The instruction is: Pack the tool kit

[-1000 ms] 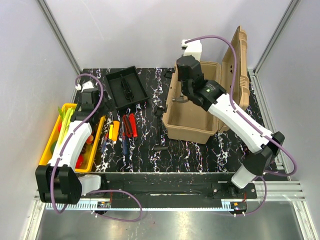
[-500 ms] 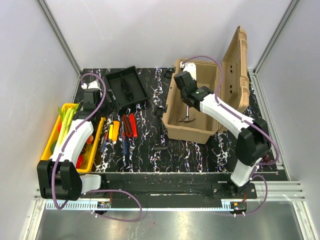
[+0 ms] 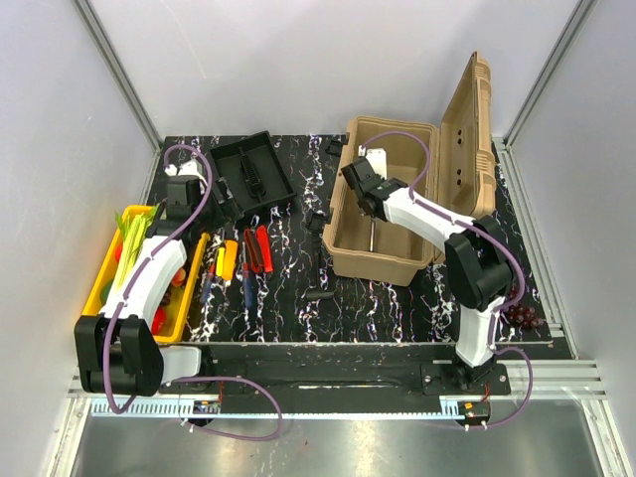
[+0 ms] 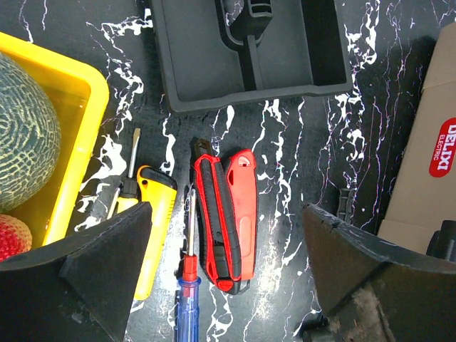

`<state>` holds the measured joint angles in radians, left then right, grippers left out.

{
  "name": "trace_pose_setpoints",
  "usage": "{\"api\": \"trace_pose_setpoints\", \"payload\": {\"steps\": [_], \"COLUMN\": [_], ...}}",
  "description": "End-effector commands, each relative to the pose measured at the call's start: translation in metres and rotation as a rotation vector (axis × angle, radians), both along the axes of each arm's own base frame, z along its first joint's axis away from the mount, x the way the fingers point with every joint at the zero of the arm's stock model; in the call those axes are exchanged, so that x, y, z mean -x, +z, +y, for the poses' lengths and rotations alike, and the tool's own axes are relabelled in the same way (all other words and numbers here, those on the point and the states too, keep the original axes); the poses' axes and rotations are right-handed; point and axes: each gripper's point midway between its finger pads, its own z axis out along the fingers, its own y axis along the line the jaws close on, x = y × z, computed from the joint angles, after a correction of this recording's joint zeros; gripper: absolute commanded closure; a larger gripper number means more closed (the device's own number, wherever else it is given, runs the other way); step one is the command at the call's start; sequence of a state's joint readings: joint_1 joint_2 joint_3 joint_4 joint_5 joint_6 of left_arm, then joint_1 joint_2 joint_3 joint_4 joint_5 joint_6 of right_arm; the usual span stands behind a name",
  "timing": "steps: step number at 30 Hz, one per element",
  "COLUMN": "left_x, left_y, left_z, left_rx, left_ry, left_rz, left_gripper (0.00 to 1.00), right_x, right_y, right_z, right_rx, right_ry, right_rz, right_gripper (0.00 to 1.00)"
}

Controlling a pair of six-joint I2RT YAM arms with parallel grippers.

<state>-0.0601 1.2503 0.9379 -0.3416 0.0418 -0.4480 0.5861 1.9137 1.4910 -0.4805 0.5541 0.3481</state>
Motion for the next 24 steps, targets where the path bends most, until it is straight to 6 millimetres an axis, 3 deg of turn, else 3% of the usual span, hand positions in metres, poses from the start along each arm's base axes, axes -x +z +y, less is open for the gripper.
{"api": "trace_pose_setpoints", "payload": {"steps": [1,8,13,17,24], "left_x": [-0.009,-0.007,-0.006,-0.006,-0.005], "left_y": [0.005,0.006,0.008,0.009,0.013], "left_z": [-0.006,-0.005,-0.005,-0.006,-0.006], "left_rx": [0.013,0.007,0.006,0.012,0.018], "left_ry": [-0.031,-0.034,-0.029,-0.03,-0.03], "left_rz": [-0.042,-0.043,-0.05,-0.051,-0.057], "left_gripper": [0.11,0.11,0.11,0.11,0.11], "right_x": [-0.002,0.0,-0.001,-0.002,0.015], "right_y": [-0.005,-0.025,-0.013,0.033,0.147], "right_z": [0.002,-0.011,-0.015,-0.016,0.0], "right_rx": [-0.027,0.033,0.028,-0.022,-0.204], "right_ry": [-0.024,-0.104,-0.128,-0.136,-0.001], "right_rz": [0.004,0.041,0.011,-0.07,-0.223], "right_gripper": [0.85,0.76,0.54,0.38,0.29]}}
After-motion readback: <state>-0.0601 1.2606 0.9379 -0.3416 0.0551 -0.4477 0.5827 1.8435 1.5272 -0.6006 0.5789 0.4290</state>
